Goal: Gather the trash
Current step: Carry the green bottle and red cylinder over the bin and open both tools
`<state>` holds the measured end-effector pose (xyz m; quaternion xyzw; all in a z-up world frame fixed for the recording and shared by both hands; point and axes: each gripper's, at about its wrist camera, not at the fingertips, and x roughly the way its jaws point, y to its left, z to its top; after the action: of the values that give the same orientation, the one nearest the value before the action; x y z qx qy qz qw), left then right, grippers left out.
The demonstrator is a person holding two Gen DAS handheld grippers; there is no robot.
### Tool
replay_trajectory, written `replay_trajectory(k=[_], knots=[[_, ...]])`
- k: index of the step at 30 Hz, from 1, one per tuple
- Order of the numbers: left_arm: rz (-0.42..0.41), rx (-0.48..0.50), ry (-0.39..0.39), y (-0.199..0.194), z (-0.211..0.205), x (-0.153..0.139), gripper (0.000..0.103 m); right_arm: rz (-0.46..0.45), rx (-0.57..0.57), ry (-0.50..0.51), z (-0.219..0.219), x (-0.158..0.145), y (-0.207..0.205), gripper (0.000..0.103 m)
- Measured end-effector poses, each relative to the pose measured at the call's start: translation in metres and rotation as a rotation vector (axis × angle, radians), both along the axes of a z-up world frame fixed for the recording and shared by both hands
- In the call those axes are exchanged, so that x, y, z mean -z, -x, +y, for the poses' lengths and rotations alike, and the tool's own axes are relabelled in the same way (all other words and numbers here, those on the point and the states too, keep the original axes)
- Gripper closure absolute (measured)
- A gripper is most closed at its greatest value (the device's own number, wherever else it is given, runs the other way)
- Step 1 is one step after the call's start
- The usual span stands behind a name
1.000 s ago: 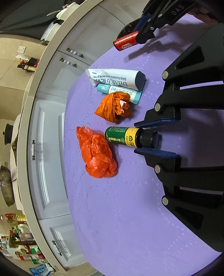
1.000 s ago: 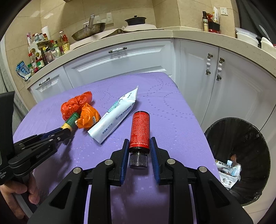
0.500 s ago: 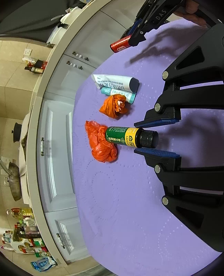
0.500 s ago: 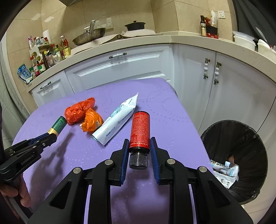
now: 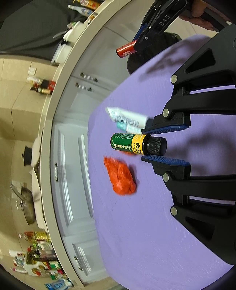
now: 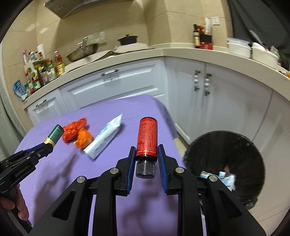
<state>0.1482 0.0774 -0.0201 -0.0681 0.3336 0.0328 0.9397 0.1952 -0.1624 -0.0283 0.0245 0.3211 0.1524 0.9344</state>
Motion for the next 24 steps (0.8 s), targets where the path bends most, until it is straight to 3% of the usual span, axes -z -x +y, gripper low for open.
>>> replay_trajectory(k=[13, 24], knots=[[-0.057, 0.198, -0.010, -0.025, -0.091, -0.016, 0.080, -0.019, 0.199, 0.004, -0.089, -0.002, 0.001, 0.078], [-0.089, 0.332, -0.037, -0.053, -0.168, -0.019, 0.080, -0.032, 0.282, 0.013, -0.136, -0.003, -0.002, 0.078]])
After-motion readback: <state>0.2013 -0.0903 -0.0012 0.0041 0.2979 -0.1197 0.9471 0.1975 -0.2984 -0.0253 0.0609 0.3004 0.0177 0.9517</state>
